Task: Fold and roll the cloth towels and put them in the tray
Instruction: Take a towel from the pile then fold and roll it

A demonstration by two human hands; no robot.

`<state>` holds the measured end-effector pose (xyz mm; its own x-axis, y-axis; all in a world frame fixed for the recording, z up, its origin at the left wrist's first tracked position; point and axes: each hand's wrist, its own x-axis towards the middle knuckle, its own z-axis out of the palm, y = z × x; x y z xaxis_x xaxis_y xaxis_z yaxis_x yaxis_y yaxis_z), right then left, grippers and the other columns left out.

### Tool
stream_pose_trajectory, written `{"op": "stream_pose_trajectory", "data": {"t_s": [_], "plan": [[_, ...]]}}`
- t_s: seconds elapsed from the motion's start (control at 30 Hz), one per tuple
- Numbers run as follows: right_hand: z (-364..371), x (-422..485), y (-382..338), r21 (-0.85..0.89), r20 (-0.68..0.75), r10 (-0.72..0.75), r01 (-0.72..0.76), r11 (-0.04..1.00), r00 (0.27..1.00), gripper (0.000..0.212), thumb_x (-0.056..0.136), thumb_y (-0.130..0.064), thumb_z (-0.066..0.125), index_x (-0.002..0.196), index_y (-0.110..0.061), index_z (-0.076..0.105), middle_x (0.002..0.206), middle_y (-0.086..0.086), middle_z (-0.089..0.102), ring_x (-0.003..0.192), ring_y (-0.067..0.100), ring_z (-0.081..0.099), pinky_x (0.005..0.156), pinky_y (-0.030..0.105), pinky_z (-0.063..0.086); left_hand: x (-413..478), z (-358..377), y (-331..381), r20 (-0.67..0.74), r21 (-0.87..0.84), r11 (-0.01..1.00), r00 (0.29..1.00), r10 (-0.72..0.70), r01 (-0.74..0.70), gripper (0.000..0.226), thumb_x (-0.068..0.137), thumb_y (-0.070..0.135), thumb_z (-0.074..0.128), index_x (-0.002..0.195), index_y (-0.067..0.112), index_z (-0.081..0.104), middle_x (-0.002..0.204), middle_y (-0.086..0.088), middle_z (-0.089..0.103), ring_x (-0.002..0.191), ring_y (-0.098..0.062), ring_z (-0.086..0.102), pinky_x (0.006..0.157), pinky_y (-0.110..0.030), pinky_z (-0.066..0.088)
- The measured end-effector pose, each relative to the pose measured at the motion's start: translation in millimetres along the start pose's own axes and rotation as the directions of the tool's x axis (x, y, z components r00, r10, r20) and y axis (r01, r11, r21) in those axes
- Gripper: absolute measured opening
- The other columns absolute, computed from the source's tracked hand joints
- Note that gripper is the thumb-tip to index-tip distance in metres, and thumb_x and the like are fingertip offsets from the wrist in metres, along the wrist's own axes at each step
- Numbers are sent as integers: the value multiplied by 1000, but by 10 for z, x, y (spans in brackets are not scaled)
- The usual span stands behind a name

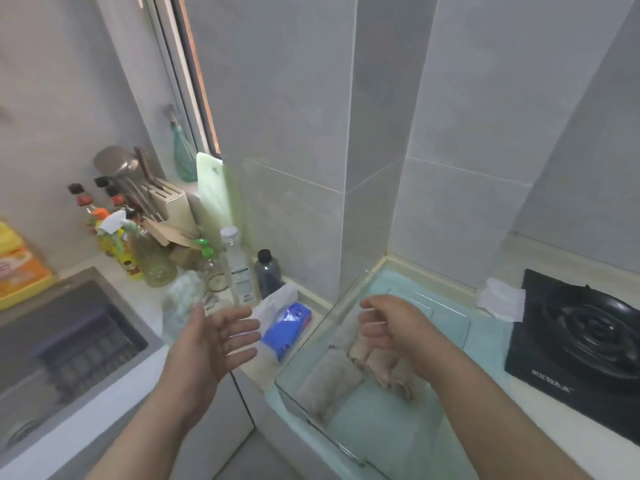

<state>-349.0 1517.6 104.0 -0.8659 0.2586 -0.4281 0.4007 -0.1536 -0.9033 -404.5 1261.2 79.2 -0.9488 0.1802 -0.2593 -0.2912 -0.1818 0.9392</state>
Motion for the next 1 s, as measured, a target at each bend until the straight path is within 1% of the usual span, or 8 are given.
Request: {"op": "stream_pose_trajectory", "data": {"t_s": [0.13, 0.23, 0.3, 0.4, 0.57, 0.7, 0.83, 1.0], "plan": [[160, -440, -259, -36, 63, -160, 162, 986, 985, 14, 96, -15, 48, 96, -10, 61, 87, 7, 61, 75, 21, 55, 70, 30, 47, -636, -225, 167, -91, -11, 995, 991, 101, -102, 80, 90, 64, 16, 103, 1, 63, 101, -23, 67, 86, -30, 66, 70, -36, 58], [517, -662, -304, -109, 174, -252, 273, 956, 952, 16, 95, -13, 49, 91, -15, 64, 93, 5, 66, 77, 18, 59, 79, 33, 52, -1200, -490, 323, -176, -9, 976, 962, 211, -216, 89, 71, 80, 40, 103, 0, 65, 105, -26, 67, 88, -30, 69, 71, -37, 59], [891, -847, -320, -116, 285, -292, 335, 935, 913, 17, 95, -11, 49, 90, -15, 65, 95, 6, 66, 79, 18, 58, 78, 31, 52, -1603, -738, 423, -255, 6, 963, 931, 263, -270, 103, 46, 88, 61, 102, 1, 67, 105, -25, 68, 93, -31, 68, 75, -40, 58], [1550, -1179, -266, -147, 479, -317, 432, 890, 818, 18, 94, -9, 49, 91, -18, 65, 99, 8, 67, 83, 17, 58, 79, 31, 51, -2238, -1189, 543, -408, 14, 932, 849, 337, -363, 99, 41, 87, 65, 95, 5, 73, 107, -25, 68, 98, -33, 67, 80, -42, 57], [2679, -1876, 43, -206, 767, -283, 639, 741, 576, 17, 92, -19, 53, 95, -30, 66, 98, -11, 66, 96, 14, 62, 86, 31, 52, -3418, -1978, 531, -673, 38, 882, 640, 370, -470, 86, 70, 80, 43, 100, 3, 67, 106, -23, 69, 107, -37, 64, 88, -49, 53], [3540, -2582, 394, -161, 894, -210, 721, 673, 396, 18, 93, -20, 53, 99, -34, 63, 100, -16, 64, 95, 5, 60, 77, 19, 47, -4422, -2595, 382, -815, 73, 863, 469, 340, -500, 101, 53, 86, 57, 107, 1, 62, 105, -20, 70, 102, -32, 67, 84, -42, 56], [4392, -3403, 756, -103, 964, -104, 705, 702, 245, 22, 93, -18, 54, 104, -34, 64, 106, -19, 65, 100, 2, 59, 89, 24, 47, -5460, -3241, 185, -931, 168, 865, 213, 297, -473, 58, 84, 51, 34, 102, 3, 62, 104, -20, 68, 104, -35, 61, 88, -43, 48], [5167, -4080, 1115, -68, 987, -60, 719, 691, 150, 28, 95, -21, 52, 119, -33, 58, 119, -21, 58, 109, -7, 52, 83, 16, 38, -6357, -3899, 109, -950, 300, 887, -23, 312, -351, 28, 92, 32, 47, 94, 10, 65, 97, -12, 68, 98, -30, 63, 87, -42, 50]]}}
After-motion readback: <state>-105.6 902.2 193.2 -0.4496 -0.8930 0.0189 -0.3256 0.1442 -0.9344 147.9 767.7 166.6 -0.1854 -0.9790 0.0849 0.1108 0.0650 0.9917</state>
